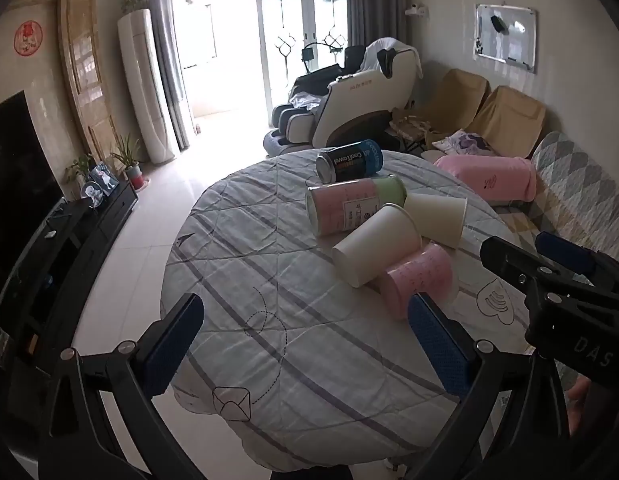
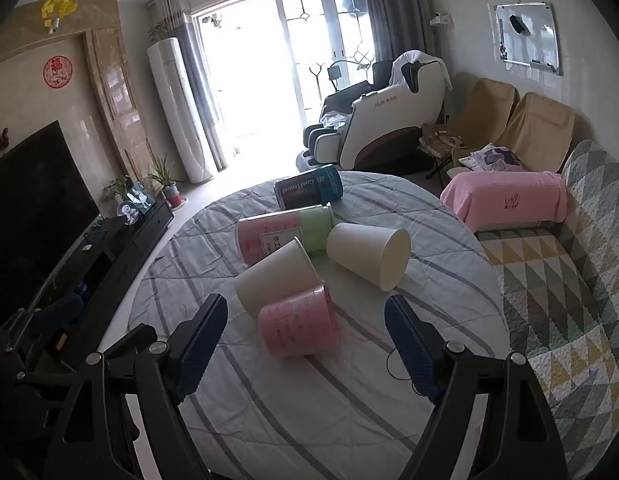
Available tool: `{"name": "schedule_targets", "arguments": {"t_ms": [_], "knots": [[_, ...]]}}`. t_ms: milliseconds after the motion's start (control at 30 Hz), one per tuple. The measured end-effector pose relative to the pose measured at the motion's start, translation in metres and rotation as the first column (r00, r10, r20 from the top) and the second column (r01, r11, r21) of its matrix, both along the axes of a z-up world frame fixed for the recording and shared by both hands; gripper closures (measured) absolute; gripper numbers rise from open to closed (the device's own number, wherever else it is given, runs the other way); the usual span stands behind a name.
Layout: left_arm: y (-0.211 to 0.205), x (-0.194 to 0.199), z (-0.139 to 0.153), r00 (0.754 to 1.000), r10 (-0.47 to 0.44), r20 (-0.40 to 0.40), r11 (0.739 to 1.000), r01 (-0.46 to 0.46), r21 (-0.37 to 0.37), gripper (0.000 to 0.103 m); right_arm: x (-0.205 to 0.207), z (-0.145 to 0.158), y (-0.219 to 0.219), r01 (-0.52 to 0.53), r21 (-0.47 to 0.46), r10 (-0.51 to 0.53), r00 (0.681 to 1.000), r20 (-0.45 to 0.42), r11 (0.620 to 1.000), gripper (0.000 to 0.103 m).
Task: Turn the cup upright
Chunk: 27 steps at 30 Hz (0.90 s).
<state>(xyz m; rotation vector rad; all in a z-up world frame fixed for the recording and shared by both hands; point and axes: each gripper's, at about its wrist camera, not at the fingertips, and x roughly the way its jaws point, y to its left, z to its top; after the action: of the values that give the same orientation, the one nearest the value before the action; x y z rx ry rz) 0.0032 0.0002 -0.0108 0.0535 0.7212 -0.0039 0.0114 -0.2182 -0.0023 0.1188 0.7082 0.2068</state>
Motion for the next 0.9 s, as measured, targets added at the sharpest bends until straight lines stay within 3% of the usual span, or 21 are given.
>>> {"name": "schedule_targets", "arguments": {"t_ms": [900], "knots": [[0.0039, 0.0022, -0.0038, 1.0, 0.001, -0.017, 1.0, -0.002, -0.019, 0.0, -0.0006, -0.0044, -0.0045, 0.007, 0.009, -0.006, 1.0, -0.014, 1.0, 0.021]]}}
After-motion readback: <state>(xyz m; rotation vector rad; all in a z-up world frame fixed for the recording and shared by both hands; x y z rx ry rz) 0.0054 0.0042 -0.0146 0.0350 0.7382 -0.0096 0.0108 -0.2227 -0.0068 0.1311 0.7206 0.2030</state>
